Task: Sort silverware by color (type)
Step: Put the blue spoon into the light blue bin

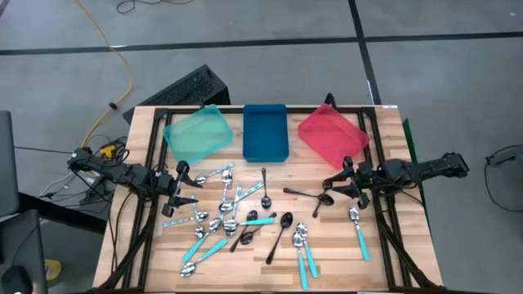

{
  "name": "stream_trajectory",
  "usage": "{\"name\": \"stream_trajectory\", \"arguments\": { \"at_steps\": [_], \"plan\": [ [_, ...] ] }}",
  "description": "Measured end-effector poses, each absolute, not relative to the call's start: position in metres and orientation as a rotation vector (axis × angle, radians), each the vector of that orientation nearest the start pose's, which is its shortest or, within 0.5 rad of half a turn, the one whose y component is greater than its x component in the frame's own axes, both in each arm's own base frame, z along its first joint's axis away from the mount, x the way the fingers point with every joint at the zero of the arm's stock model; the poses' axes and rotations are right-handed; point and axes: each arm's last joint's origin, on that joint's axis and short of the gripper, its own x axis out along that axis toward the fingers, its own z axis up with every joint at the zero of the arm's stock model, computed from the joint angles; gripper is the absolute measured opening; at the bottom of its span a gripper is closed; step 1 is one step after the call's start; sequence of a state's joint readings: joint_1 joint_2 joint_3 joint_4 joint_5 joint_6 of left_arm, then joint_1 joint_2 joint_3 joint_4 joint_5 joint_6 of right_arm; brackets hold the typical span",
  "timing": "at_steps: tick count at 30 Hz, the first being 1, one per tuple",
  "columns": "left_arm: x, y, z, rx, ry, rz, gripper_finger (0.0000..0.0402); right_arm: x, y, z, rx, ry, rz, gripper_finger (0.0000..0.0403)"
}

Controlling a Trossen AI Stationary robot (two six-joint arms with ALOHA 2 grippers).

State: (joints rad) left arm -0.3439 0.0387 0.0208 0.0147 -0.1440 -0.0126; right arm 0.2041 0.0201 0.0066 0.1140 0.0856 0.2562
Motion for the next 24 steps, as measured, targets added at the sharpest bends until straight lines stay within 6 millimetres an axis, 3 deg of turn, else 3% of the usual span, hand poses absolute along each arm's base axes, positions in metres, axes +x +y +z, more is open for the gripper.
{"name": "stream_trajectory", "arguments": {
  "at_steps": [7,11,18,24],
  "plan": [
    [0.094,-0.029,0.169,-0.012,0.001,-0.189,0.0213,0.088,0.012,0.208,0.333,-0.425,0.086,0.0185],
    [0.094,-0.029,0.169,-0.021,0.002,-0.18,0.0213,0.084,0.012,0.216,0.341,-0.518,0.097,0.0185],
    [0.094,-0.029,0.169,-0.18,0.016,-0.179,0.0213,0.083,0.005,0.217,0.381,-0.544,-0.112,0.0185],
    [0.094,-0.028,0.17,-0.157,0.003,-0.166,0.0213,0.076,-0.001,0.26,0.261,-0.359,-0.363,0.0185]
  ]
}}
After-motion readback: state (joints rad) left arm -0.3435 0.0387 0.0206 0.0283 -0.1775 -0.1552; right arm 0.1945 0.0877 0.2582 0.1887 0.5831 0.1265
